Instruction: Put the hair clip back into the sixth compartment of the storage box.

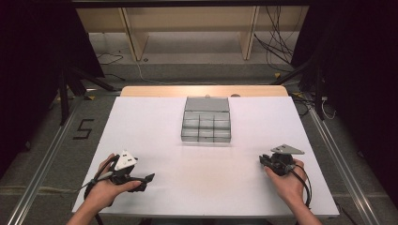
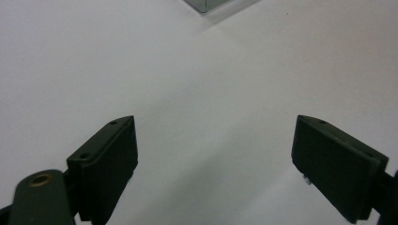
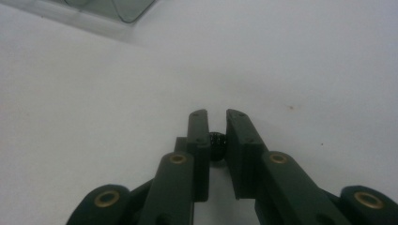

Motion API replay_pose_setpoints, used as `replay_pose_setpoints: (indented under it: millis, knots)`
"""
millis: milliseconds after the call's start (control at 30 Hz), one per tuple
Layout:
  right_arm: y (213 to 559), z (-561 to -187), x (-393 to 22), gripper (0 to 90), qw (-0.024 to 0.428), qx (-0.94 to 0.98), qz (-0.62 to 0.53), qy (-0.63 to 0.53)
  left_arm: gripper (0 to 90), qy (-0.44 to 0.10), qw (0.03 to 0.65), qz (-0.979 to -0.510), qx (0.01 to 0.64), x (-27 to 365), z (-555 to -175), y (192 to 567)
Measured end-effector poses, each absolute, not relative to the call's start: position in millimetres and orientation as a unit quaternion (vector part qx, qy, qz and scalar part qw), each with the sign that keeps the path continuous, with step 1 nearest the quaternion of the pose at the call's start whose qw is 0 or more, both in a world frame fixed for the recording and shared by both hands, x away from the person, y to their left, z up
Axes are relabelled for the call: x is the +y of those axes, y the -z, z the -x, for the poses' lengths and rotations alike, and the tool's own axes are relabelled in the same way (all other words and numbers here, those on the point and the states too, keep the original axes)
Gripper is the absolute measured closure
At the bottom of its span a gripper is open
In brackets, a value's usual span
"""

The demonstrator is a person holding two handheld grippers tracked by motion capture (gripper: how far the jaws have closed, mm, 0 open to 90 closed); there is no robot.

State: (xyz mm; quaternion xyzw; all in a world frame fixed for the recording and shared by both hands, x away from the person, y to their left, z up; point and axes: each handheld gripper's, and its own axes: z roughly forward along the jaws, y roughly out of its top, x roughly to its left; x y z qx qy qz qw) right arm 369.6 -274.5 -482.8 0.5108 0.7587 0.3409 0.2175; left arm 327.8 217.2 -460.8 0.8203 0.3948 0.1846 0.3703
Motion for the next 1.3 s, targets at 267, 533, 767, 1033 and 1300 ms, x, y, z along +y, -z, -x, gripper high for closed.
replay_pose_setpoints:
  millis: [267, 533, 767, 1033, 1300]
  knots:
    - [475.5, -370.2, -274.6, 81.1, 0.222, 0.756, -0.500, -0.361, 14.1, -0.186, 0.370, -0.820, 0.395, 217.0, -327.5, 460.2]
    - [470.2, -370.8, -270.6, 81.1, 0.219, 0.758, -0.487, -0.374, 14.1, -0.187, 0.370, -0.820, 0.395, 217.1, -327.5, 459.9]
    - [466.1, -374.1, -264.9, 81.1, 0.220, 0.760, -0.478, -0.382, 14.2, -0.187, 0.370, -0.820, 0.395, 217.0, -327.5, 460.0]
    - [460.7, -378.7, -261.8, 81.1, 0.223, 0.757, -0.474, -0.391, 14.1, -0.187, 0.370, -0.819, 0.396, 216.9, -327.5, 459.8]
    - [457.0, -382.8, -256.7, 81.1, 0.224, 0.757, -0.470, -0.396, 14.2, -0.186, 0.371, -0.819, 0.396, 217.1, -327.6, 459.6]
